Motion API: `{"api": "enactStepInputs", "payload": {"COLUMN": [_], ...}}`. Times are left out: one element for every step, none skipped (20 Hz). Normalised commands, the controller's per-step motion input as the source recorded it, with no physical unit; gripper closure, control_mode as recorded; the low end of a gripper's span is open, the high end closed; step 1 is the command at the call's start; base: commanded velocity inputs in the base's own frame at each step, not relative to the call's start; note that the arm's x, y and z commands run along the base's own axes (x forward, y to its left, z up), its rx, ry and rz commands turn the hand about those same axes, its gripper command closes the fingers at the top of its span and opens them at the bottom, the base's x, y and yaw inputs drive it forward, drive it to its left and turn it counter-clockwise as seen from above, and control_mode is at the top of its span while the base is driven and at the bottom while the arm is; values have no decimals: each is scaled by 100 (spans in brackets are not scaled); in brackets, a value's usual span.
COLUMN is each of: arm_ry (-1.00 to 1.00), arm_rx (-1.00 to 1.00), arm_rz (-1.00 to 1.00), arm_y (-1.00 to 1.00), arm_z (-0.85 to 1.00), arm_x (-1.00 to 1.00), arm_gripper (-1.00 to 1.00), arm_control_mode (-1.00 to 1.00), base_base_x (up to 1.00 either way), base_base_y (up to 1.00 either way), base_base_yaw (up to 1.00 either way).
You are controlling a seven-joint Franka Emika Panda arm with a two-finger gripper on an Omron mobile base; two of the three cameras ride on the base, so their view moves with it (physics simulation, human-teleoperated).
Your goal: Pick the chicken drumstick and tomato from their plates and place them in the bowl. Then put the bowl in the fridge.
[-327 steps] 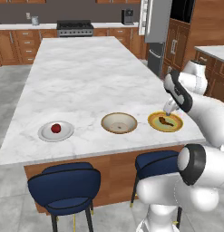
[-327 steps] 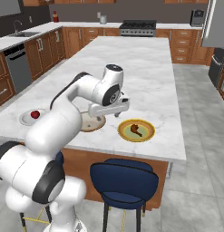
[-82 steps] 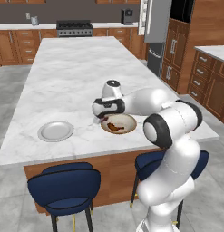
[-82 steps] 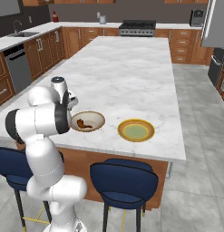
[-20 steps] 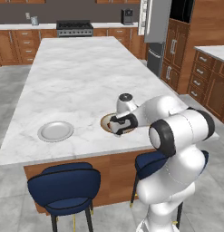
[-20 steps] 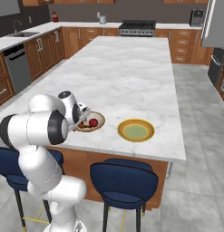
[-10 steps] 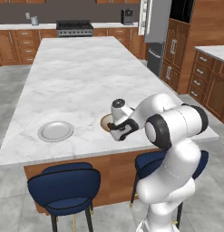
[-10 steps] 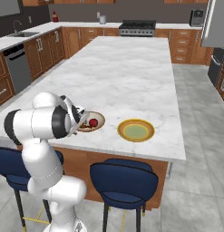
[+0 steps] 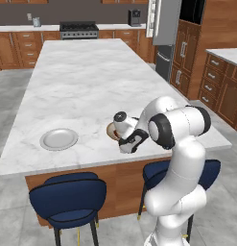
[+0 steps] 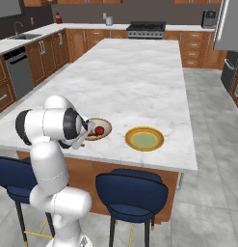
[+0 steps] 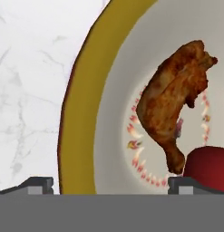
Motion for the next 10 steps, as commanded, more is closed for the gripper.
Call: {"api": "enactStepInputs", "payload": {"arm_ry": [0,0,0,0,5,3,0,0,1,3], "arm_rx": [0,0,0,0,0,2,7,9,13,12], "arm_rz": [9,10,9,9,8,9,7,7,4,2], "arm_y": [0,0,-3,-3,0,-2,0,-9,-17,-17], "arm_z": [-17,-16,-14,-8,-9,-1,0,0,0,0], "arm_x": [23,18,14,13,10,6,1,0,0,0], "arm_gripper": [-100,-100,-100,-100,100,100,100,100,100,100], "arm_control_mode": [-100,-100,-100,-100,-100,-100,-100,-100,-100,-100], "base_base_x": [0,0,0,0,0,0,0,0,0,0], "base_base_y": [0,0,0,0,0,0,0,0,0,0], "base_base_yaw": [0,0,0,0,0,0,0,0,0,0]}}
